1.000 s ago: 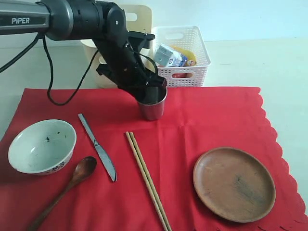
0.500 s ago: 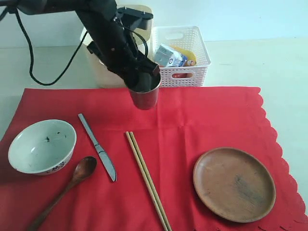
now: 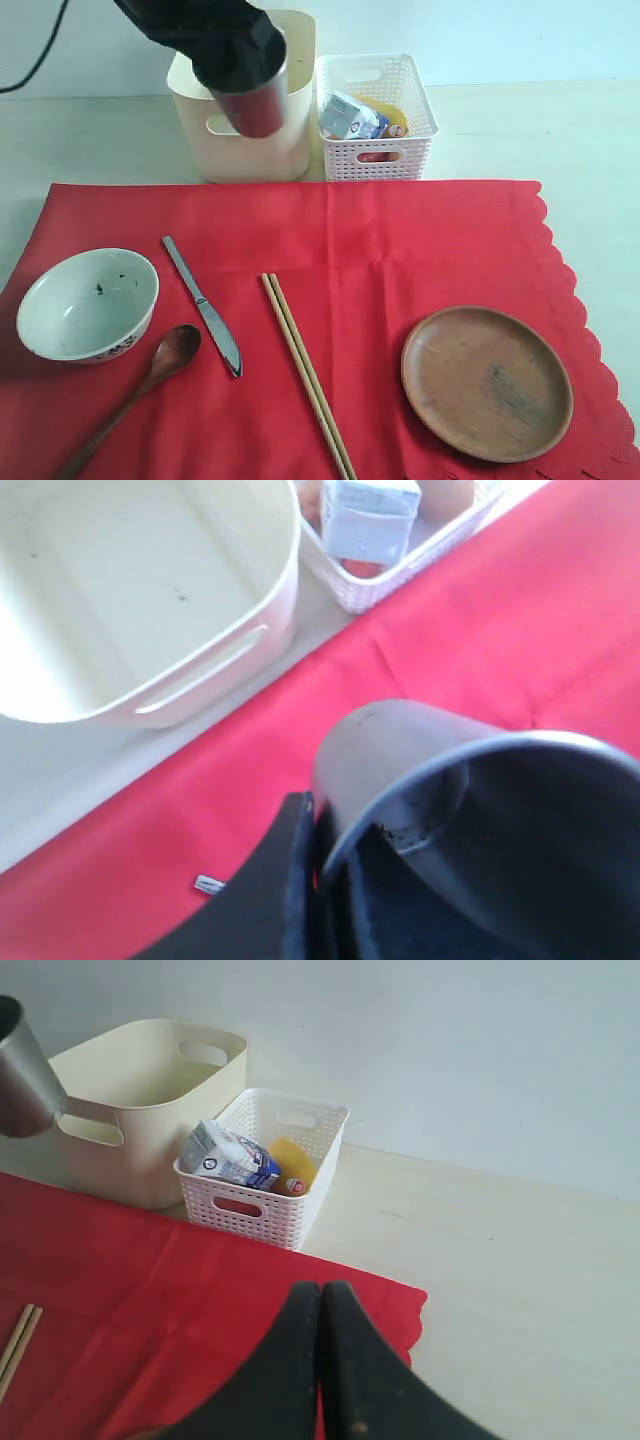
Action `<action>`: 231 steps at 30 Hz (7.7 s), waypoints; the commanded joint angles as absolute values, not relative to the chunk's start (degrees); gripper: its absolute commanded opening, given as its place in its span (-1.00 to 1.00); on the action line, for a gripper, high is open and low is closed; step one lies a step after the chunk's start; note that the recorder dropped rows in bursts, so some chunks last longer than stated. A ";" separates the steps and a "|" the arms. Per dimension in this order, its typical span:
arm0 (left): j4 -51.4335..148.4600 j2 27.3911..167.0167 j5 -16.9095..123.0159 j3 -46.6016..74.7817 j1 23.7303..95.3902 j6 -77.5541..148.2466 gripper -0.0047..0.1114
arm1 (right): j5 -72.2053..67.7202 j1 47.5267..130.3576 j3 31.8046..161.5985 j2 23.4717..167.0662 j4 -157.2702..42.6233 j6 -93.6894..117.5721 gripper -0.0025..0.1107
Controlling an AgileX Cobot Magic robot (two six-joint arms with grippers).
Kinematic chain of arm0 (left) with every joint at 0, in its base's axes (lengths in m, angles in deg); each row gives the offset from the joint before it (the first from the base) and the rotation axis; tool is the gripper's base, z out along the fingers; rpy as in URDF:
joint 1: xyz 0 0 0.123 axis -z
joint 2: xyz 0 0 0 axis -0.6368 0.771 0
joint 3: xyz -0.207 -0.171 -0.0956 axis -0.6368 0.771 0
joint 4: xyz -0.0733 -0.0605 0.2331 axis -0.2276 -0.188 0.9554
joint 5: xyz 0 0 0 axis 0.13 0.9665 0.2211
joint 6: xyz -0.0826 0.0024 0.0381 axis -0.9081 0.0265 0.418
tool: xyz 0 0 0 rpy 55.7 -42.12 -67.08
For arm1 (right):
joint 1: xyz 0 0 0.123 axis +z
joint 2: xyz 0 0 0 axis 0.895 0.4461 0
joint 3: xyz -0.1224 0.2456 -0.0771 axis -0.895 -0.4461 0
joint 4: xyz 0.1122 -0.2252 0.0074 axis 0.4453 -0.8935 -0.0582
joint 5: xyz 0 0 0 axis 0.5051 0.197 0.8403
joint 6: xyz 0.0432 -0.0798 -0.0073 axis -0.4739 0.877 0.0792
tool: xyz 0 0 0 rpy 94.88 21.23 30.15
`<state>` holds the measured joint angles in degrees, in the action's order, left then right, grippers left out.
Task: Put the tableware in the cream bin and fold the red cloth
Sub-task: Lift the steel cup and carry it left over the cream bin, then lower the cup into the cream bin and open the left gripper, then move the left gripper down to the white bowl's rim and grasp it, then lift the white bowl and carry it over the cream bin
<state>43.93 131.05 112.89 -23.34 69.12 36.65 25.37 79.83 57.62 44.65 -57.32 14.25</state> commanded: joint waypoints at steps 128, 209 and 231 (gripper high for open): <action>34.18 124.16 111.54 1.39 45.02 43.01 -0.08 | 25.43 79.79 57.28 44.23 -59.62 14.03 -0.96; 25.85 116.15 87.25 12.53 44.56 47.59 -0.92 | 24.96 79.79 57.28 44.23 -58.78 14.03 -0.96; 14.27 140.34 70.75 -21.82 49.71 47.64 -0.92 | 24.61 79.79 57.28 44.23 -60.34 14.16 -0.96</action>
<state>15.68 137.19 72.43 -17.16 48.42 48.00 25.37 79.83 57.62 44.65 -59.65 14.25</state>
